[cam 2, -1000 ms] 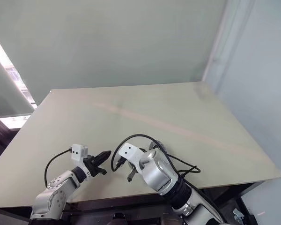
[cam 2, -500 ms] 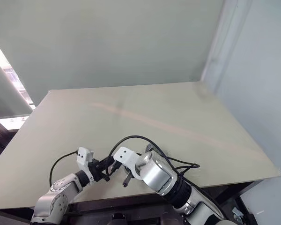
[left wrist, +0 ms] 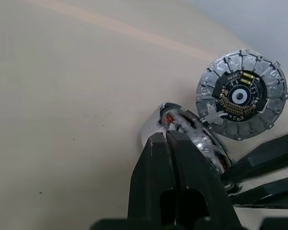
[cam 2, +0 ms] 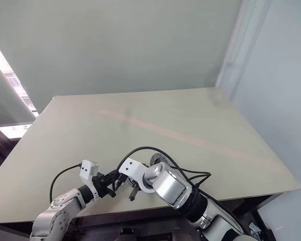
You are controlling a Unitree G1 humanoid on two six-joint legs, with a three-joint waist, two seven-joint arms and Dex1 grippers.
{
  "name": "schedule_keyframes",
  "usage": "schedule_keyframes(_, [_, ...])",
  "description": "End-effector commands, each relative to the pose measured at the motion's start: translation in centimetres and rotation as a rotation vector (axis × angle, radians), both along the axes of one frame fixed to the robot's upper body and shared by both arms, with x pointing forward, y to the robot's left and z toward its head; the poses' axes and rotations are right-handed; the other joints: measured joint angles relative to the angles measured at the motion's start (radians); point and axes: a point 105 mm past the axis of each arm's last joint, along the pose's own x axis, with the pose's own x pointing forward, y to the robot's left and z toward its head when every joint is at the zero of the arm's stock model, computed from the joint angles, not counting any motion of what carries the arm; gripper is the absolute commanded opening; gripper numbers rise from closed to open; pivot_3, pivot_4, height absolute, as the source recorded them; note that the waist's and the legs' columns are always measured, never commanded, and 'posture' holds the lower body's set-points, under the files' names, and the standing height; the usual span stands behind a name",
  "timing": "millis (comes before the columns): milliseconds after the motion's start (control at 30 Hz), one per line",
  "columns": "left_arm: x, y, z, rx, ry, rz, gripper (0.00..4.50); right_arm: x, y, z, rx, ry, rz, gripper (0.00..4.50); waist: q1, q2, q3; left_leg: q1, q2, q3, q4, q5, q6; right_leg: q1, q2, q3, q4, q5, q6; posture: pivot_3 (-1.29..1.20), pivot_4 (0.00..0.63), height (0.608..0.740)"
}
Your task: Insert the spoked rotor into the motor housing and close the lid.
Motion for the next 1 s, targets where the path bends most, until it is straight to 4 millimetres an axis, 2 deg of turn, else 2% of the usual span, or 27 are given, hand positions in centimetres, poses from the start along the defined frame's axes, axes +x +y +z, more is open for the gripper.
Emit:
schedule_keyframes(33, [0.3,0.4,1.6,-0.003,-0.058,0.015,0.00,0.8,0.7,1.5,0.042,-0.061,0.020,1.75,0.000,0.000,0.000,0.000,0.000,0.000,0.000,0.000,0.000,0.000,0.000,0.000,0.000,0.000,0.000,0.00,0.000,0.740])
schedule_keyframes(200, [0.5,0.9,1.7,-0.002,-0.060,0.036,0.00,1.1,1.0,2.4,0.075,-0.082,0.023,3.57,0.000,0.000,0.000,0.000,0.000,0.000,0.000,0.000,0.000,0.000,0.000,0.000,0.000,0.000,0.000,0.00,0.000,0.740])
schedule_keyframes(267, [0.8,1.3,1.9,-0.016,-0.066,0.062,0.00,1.0,1.3,3.5,0.114,-0.097,0.046,4.25,0.001,0.000,0.000,0.000,0.000,0.000,0.000,0.000,0.000,0.000,0.000,0.000,0.000,0.000,0.000,0.00,0.000,0.740])
schedule_keyframes(367, [0.9,1.9,2.0,-0.031,-0.067,0.089,0.00,0.7,1.4,5.0,0.171,-0.126,0.080,4.25,0.000,0.000,0.000,0.000,0.000,0.000,0.000,0.000,0.000,0.000,0.000,0.000,0.000,0.000,0.000,0.00,0.000,0.740])
schedule_keyframes(467, [0.8,2.3,1.8,-0.032,-0.059,0.097,0.00,0.6,1.7,7.4,0.301,-0.180,0.101,4.25,0.000,0.000,0.000,0.000,0.000,0.000,0.000,0.000,0.000,0.000,0.000,0.000,0.000,0.000,0.000,0.00,0.000,0.740])
schedule_keyframes(600, [0.5,2.5,1.5,-0.042,-0.043,0.106,0.00,3.1,0.1,12.0,0.469,-0.370,0.035,4.25,0.001,0.000,0.000,0.000,0.000,0.000,0.000,0.000,0.000,0.000,0.000,0.000,0.000,0.000,0.000,0.00,0.000,0.740])
schedule_keyframes(700, [0.3,2.4,1.3,-0.046,-0.038,0.105,0.00,5.1,-1.9,13.9,0.566,-0.396,-0.074,4.25,0.001,0.000,0.000,0.000,0.000,0.000,0.000,0.000,0.000,0.001,0.000,0.000,-0.001,0.000,0.000,0.00,0.000,0.740])
schedule_keyframes(767, [0.2,2.4,1.3,-0.047,-0.037,0.103,0.00,6.1,-3.1,14.3,0.598,-0.395,-0.150,4.25,0.000,0.000,0.000,0.000,0.000,0.000,0.000,0.000,0.000,0.001,0.000,0.000,-0.001,0.000,0.000,0.00,0.000,0.740])
schedule_keyframes(833, [0.0,2.3,1.2,-0.035,-0.034,0.082,0.00,7.9,-5.6,14.3,0.546,-0.469,-0.245,4.25,0.001,0.000,0.000,0.000,0.000,0.000,0.000,0.000,0.000,0.001,0.000,0.000,-0.001,0.000,0.000,0.00,0.000,0.740])
schedule_keyframes(867, [-0.2,2.2,1.0,-0.018,-0.033,0.064,0.00,8.7,-7.0,13.9,0.503,-0.493,-0.295,4.25,0.001,0.000,0.000,0.000,0.000,0.001,-0.001,0.000,0.000,0.001,0.000,0.000,-0.001,0.000,0.000,0.00,0.000,0.740])
schedule_keyframes(967, [-0.5,2.2,0.8,0.008,-0.035,0.040,0.00,9.6,-9.2,12.6,0.400,-0.533,-0.342,4.25,0.001,0.000,0.000,0.000,0.000,0.002,-0.001,0.000,0.000,0.000,0.000,0.001,-0.001,-0.001,-0.001,0.00,0.000,0.740])
schedule_keyframes(1000, [-0.5,2.4,0.9,0.007,-0.038,0.055,0.00,9.9,-10.1,11.5,0.331,-0.544,-0.342,4.25,0.001,0.000,0.000,0.000,0.000,0.002,-0.001,0.000,0.000,0.000,0.000,0.001,-0.001,-0.001,-0.002,0.00,0.000,0.740])
